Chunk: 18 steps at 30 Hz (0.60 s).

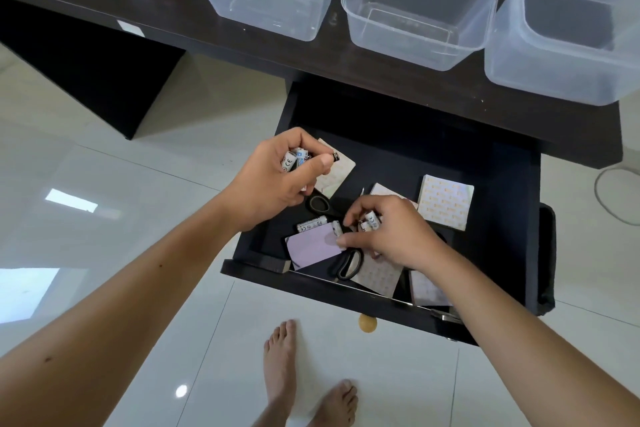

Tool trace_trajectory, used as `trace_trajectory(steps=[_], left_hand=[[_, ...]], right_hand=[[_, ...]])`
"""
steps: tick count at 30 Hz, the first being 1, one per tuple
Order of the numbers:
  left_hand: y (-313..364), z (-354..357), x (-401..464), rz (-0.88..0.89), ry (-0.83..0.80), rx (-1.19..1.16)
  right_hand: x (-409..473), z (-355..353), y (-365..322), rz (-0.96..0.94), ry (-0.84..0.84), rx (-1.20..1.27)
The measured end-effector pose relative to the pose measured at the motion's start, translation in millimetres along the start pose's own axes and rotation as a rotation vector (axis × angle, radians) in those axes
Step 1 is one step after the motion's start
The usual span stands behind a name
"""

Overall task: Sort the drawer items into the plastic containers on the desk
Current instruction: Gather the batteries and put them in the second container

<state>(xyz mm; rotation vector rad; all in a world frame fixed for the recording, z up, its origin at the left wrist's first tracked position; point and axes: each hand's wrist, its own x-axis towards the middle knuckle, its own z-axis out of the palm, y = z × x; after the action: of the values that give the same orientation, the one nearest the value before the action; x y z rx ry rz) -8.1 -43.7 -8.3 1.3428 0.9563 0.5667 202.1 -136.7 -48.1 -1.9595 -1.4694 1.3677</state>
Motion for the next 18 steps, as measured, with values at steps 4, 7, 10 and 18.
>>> trace_trajectory(steps=[4, 7, 10, 18], left_hand=[[-5.5, -10.1, -6.7, 0.049, -0.017, -0.015], [-7.9, -12.3, -9.3, 0.046, -0.018, -0.042], [-8.1, -11.4, -9.4, 0.043, -0.008, -0.043], [-1.7, -8.8, -7.3, -0.076, -0.050, 0.126]], right_hand=[[9.6, 8.4, 6.5, -0.056, 0.049, -0.222], [9.2, 6.8, 10.7, -0.143, 0.019, -0.247], [9.7, 9.6, 14.0, -0.209, 0.005, -0.310], [8.4, 5.8, 20.2, -0.238, -0.001, -0.339]])
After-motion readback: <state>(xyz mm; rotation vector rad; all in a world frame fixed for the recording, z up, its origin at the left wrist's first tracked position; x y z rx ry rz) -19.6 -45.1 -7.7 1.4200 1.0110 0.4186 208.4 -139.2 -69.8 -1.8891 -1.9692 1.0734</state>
